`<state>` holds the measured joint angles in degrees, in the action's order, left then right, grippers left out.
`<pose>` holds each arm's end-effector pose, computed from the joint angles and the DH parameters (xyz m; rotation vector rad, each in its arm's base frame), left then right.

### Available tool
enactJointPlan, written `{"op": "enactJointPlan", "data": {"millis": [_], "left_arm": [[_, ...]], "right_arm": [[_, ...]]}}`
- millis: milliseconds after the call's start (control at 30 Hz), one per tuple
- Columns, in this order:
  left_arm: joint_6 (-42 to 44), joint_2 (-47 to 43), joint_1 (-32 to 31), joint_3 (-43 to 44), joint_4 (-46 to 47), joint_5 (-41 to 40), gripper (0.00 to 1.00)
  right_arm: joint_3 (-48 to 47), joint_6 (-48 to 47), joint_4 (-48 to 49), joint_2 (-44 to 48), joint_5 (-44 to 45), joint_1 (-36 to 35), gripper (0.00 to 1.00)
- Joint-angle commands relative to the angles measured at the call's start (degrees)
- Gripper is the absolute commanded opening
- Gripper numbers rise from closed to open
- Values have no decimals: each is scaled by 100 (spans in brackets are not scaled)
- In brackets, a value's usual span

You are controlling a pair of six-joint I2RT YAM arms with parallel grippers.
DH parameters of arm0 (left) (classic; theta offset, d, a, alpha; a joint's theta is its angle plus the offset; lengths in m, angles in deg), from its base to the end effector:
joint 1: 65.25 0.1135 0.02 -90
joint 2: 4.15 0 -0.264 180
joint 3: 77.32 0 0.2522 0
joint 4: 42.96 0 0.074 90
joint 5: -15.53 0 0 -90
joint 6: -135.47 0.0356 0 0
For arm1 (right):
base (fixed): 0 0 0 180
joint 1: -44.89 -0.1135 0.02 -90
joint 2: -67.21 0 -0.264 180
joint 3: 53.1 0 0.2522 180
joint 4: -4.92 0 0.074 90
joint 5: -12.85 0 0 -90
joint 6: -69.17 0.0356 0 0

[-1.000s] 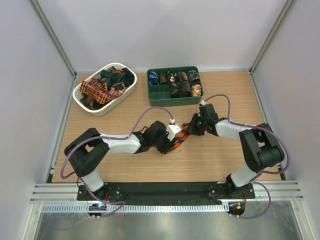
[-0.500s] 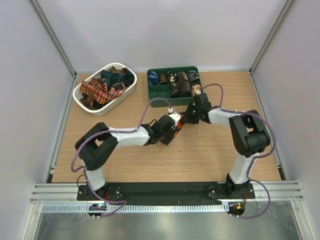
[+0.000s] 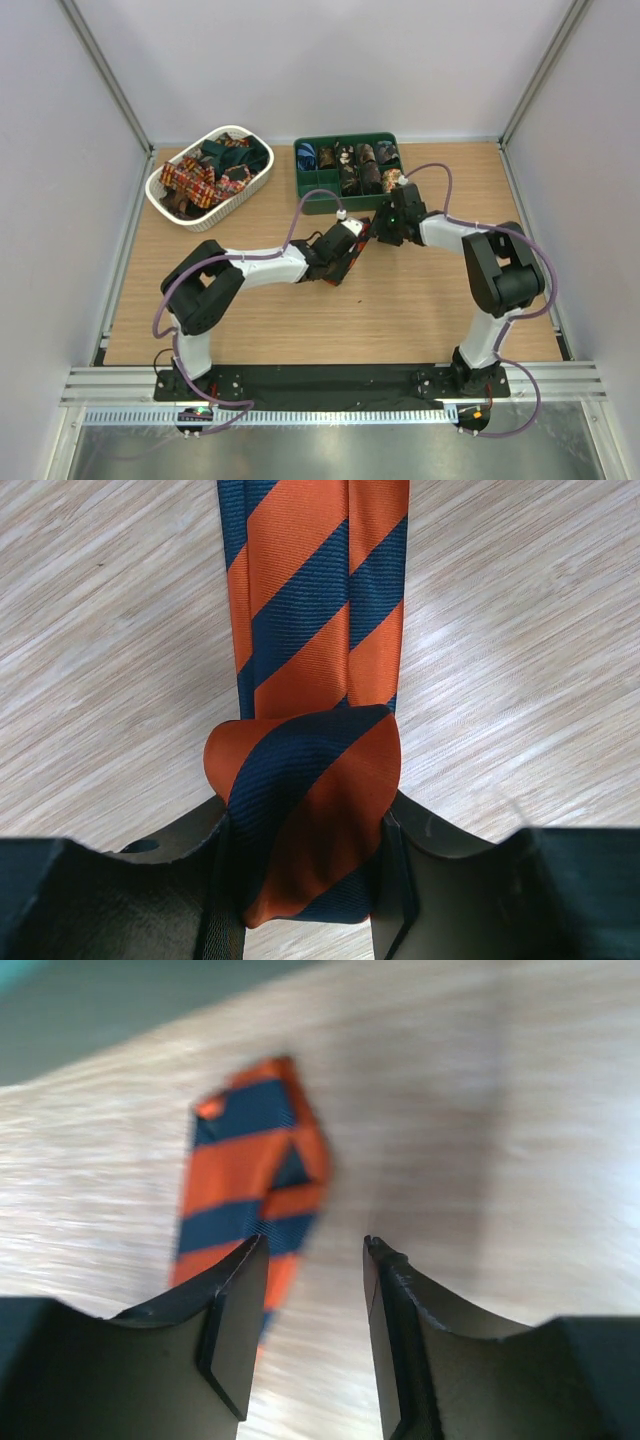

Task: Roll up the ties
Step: Roll the tie

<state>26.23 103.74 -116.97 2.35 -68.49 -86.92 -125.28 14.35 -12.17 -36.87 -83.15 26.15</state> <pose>0.2462 -0.2995 0.1578 0.6118 2.4188 -0.2523 0.3493 0.1224 0.1537 0.3084 2.4772 0.5398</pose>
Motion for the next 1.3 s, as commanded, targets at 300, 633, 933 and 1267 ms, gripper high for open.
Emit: {"op": "enactJointPlan", "data": {"millis": [300, 633, 933, 1267], "left_arm": [[-149, 416, 66, 282, -1161, 164, 10], [-123, 566, 136, 625, -1688, 462, 0], [-194, 592, 215, 756, -1925, 515, 0], [-264, 645, 250, 932, -2189, 559, 0]], "right_arm": [[1479, -757, -361, 2539, 670, 81, 56], [2835, -1083, -677, 5622, 363, -621, 59], [2941, -1803, -467, 6030, 1810, -3458, 52], [2258, -3245, -123, 4600, 3972, -6167, 53]]}}
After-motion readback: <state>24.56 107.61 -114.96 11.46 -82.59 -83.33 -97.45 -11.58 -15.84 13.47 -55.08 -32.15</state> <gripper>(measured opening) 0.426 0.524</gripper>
